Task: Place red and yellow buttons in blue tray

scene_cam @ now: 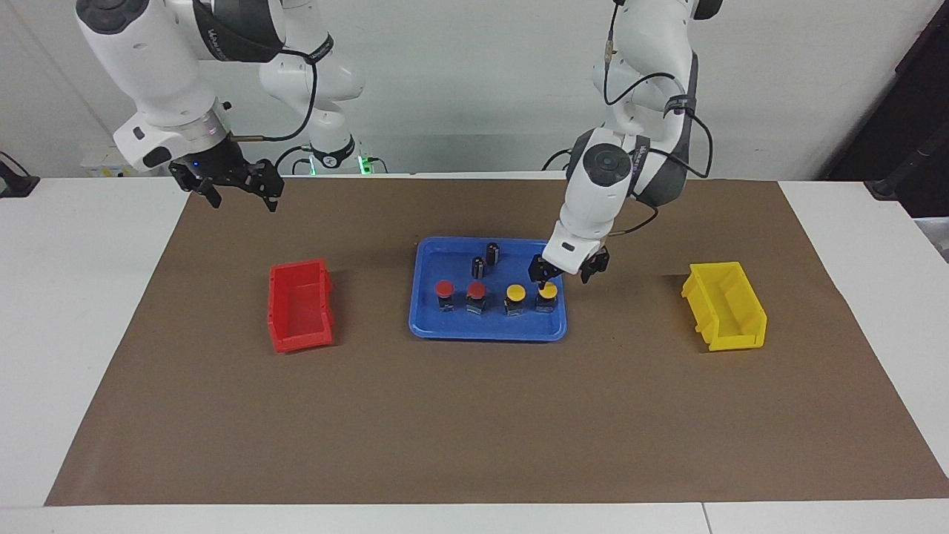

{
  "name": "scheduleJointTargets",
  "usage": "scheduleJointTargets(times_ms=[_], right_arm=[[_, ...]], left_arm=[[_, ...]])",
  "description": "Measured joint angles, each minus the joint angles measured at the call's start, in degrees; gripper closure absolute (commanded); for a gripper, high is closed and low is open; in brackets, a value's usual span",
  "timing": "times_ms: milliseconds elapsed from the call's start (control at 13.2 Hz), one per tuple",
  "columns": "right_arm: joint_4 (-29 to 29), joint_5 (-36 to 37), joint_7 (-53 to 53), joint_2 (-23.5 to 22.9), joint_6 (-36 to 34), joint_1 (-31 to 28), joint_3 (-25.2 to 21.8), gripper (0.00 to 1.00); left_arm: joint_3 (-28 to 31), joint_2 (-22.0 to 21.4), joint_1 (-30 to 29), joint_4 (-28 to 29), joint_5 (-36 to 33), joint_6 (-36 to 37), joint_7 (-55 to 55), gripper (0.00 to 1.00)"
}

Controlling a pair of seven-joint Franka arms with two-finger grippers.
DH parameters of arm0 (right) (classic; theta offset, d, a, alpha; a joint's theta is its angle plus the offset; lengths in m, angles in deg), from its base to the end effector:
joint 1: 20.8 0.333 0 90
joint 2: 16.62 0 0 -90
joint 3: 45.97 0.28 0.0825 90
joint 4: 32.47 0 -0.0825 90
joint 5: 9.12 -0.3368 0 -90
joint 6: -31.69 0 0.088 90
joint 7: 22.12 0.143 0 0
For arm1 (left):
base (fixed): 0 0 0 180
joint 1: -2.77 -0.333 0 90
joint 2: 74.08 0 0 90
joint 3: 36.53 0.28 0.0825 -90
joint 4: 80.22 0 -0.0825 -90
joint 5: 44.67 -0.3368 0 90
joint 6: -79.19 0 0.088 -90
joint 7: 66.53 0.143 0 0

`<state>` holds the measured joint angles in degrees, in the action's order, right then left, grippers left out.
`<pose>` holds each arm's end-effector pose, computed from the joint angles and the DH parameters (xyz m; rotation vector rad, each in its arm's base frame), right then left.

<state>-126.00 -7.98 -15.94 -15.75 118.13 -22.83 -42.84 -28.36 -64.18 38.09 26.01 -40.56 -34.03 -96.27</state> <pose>0.4905 0.0066 0.5293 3.1065 -0.1381 -0.1666 0.4842 -0.2585 0.3741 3.1253 0.1151 -0.0974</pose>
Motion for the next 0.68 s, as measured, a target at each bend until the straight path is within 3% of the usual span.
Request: scheduleJointTargets(times_ms=[378, 681], right_arm=[[0.0, 0.0, -0.9, 0.0, 0.0, -0.9, 0.0, 0.0], [0.0, 0.0, -1.2, 0.0, 0.0, -1.0, 0.0, 0.0]], left_arm=[[1.8, -2.5, -10.5, -9.5, -1.5, 14.8, 11.6, 0.0], [2.3, -6.1, -20.3, -12.5, -1.6, 20.7, 23.2, 0.0]])
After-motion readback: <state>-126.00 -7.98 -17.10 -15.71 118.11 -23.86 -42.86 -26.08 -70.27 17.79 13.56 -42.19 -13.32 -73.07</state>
